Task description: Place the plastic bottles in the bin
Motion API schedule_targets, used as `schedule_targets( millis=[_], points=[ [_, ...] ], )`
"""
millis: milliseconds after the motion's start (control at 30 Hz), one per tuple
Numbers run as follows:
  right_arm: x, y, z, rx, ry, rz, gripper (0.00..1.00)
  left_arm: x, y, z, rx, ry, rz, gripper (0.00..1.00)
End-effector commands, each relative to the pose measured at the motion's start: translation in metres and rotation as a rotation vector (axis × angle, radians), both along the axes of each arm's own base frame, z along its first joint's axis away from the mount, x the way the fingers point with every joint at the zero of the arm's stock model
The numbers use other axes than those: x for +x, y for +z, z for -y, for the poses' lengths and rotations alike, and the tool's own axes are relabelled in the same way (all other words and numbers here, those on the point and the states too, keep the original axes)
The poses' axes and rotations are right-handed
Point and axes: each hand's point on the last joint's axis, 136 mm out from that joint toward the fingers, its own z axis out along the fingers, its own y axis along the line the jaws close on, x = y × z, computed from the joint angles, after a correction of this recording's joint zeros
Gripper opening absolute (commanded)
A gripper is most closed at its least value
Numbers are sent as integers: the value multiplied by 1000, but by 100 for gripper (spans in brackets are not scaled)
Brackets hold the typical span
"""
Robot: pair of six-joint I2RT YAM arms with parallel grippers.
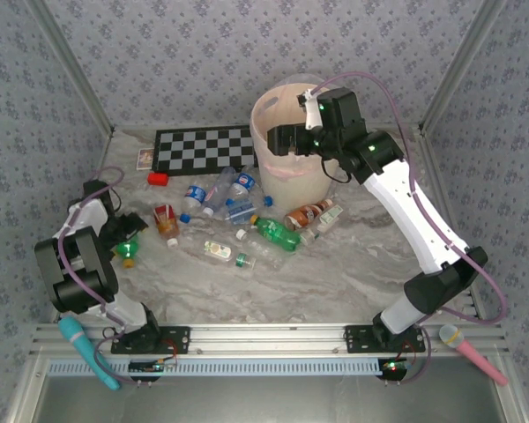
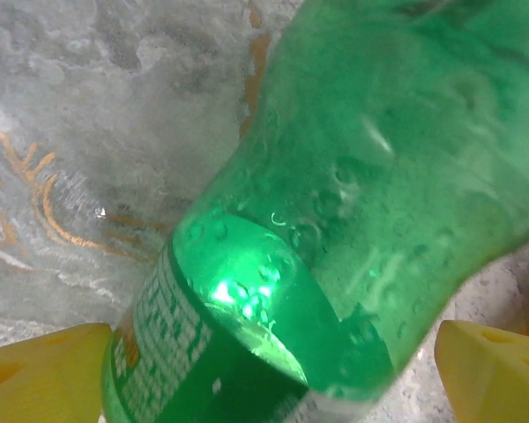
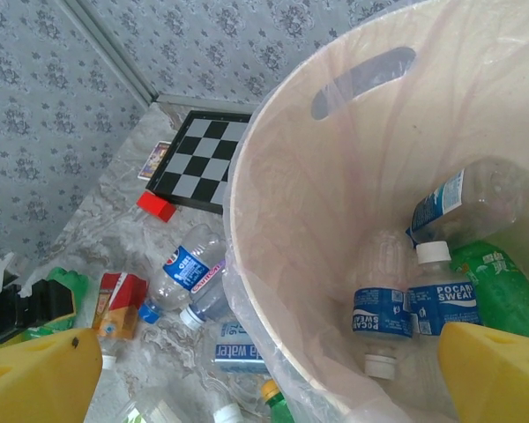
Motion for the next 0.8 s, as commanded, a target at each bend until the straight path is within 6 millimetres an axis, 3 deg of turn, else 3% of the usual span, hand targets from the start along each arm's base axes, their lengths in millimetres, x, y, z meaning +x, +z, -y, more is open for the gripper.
schedule_targets(
  millis=[0,200,367,533,767],
  points=[
    [-3,12,3,-1,11,29,100,11,-4,-2,-13,-9,19,90],
    [-2,11,8,0,-5,29,100,14,-21,2,-64,0,-18,84],
    [0,10,12,7,-25,29,100,13,-26,4,-76,-11,-32,72],
    [3,12,11,19,-31,34,100,15,-19,2,-61,-8,-10,57],
    [6,11,5,31,-20,33,100,14,1,7,-70,0,45,53]
  ],
)
